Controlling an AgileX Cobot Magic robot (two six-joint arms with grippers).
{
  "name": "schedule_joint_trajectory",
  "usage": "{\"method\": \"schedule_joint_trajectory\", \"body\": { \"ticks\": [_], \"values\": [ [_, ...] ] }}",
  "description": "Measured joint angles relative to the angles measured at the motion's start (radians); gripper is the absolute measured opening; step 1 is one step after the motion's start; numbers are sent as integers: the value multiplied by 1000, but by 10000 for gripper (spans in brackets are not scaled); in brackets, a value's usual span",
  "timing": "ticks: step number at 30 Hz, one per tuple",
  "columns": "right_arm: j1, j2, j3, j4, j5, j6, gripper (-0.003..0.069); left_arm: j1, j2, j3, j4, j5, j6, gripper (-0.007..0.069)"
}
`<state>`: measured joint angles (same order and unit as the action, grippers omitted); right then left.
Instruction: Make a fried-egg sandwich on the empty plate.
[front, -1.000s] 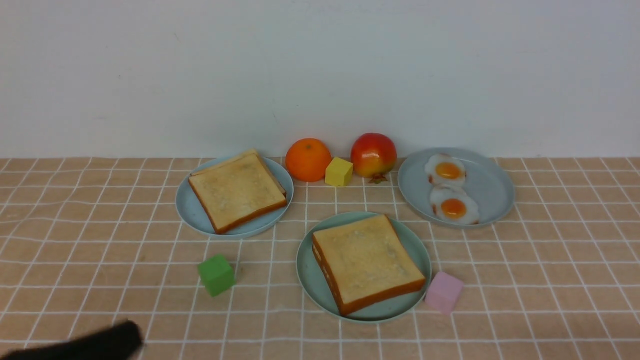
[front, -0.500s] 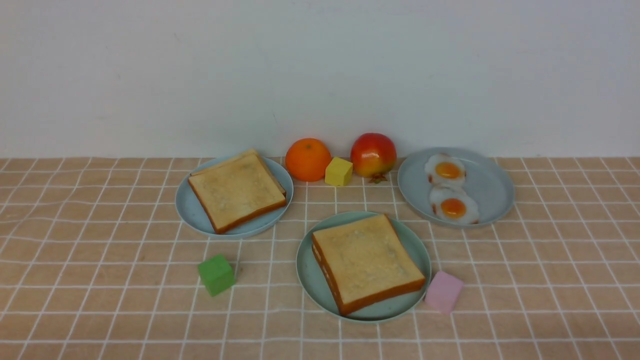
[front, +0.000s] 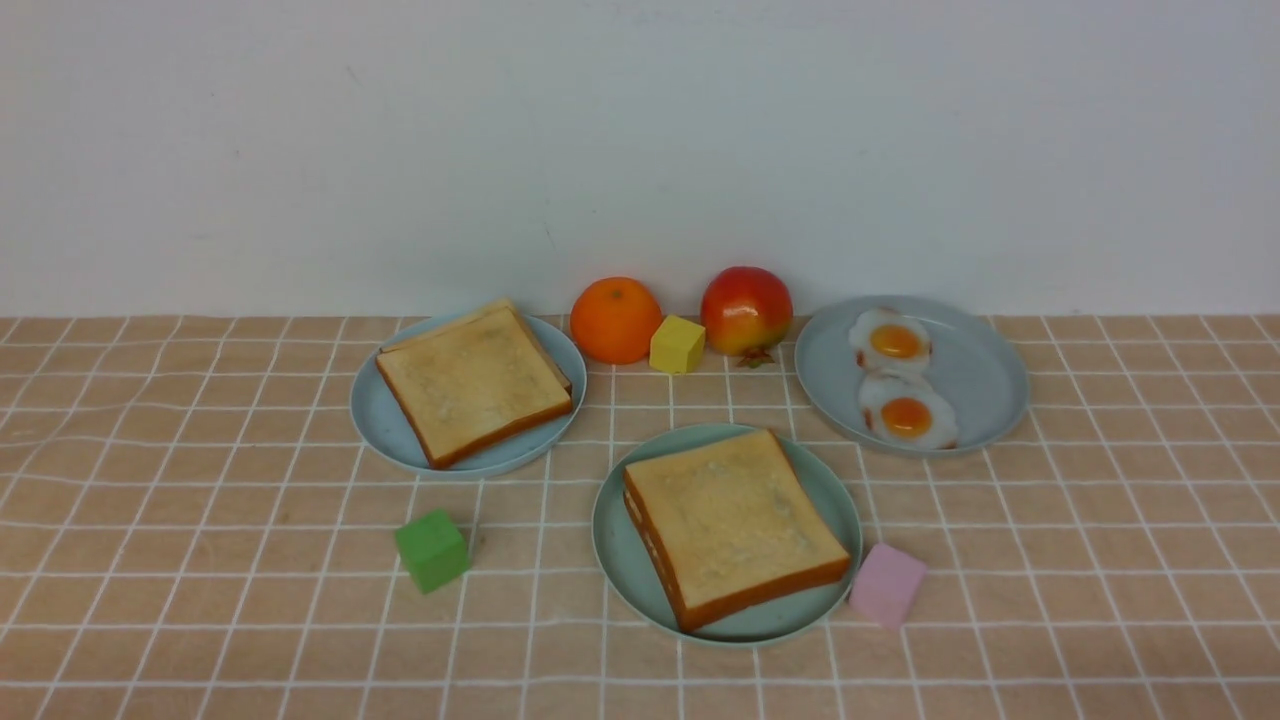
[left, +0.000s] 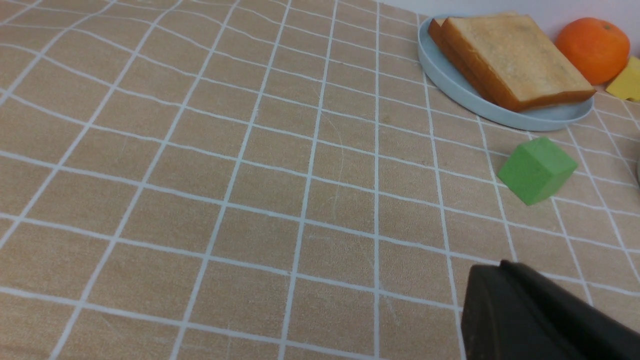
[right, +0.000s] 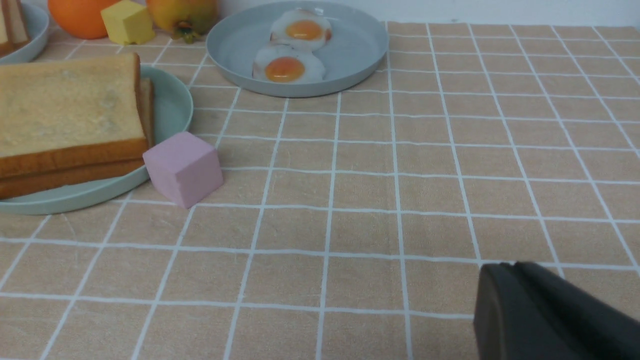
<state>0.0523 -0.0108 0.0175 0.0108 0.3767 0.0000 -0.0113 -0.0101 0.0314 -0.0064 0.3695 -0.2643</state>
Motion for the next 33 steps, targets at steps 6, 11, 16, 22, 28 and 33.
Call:
{"method": "schedule_joint_trajectory", "body": {
  "ticks": [6,11,16,22,28,33],
  "values": [
    [0,0,0,0,0,0,40,0,0,0,0,0,0,-13],
    [0,0,0,0,0,0,46,0,0,0,0,0,0,-13],
    [0,0,0,0,0,0,54,0,0,0,0,0,0,-13],
    [0,0,0,0,0,0,63,0,0,0,0,0,0,-10],
    [0,0,0,0,0,0,72,0,0,0,0,0,0,-10],
    [0,0,0,0,0,0,78,0,0,0,0,0,0,-10]
  ]
}}
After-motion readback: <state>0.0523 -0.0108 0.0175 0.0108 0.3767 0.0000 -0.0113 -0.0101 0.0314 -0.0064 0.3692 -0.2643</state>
